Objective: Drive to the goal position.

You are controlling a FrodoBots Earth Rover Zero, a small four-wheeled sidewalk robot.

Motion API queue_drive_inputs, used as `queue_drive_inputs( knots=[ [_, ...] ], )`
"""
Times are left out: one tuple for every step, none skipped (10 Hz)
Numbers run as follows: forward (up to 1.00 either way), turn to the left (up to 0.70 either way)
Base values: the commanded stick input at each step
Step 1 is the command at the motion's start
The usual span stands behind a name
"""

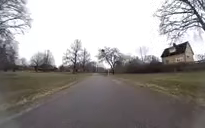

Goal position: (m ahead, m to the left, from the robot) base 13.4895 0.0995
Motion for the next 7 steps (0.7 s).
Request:
queue_drive_inputs(
  knots=[
    [0.85,0.00],
    [0.94,0.00],
    [1.00,0.00],
    [1.00,0.00],
    [1.00,0.00],
    [1.00,0.00],
    [1.00,0.00]
  ],
)
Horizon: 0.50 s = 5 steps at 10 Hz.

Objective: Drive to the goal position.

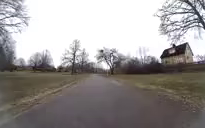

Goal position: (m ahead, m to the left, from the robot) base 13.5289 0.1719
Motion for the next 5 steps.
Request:
queue_drive_inputs(
  knots=[
    [1.00,0.00],
    [1.00,0.00],
    [1.00,0.00],
    [1.00,0.00],
    [1.00,0.24]
  ],
)
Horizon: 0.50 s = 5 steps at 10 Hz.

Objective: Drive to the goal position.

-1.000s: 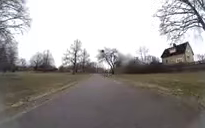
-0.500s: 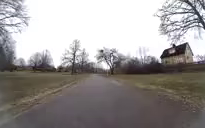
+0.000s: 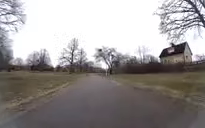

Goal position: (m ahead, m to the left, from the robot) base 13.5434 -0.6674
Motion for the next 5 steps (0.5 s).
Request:
queue_drive_inputs(
  knots=[
    [1.00,0.40],
    [1.00,0.40],
    [1.00,0.35],
    [1.00,0.06],
    [1.00,0.00]
  ],
)
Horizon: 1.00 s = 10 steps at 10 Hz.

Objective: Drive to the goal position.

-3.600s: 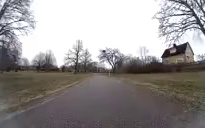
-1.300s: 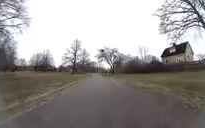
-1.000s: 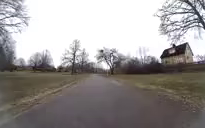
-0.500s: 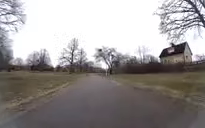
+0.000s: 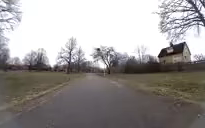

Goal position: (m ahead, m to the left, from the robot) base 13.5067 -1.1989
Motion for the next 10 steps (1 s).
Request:
queue_drive_inputs(
  knots=[
    [1.00,0.00],
    [1.00,0.00],
    [1.00,0.00],
    [1.00,0.00],
    [1.00,0.00],
    [1.00,0.00],
    [1.00,0.00],
    [1.00,0.00],
    [1.00,0.00],
    [1.00,0.00]
  ],
)
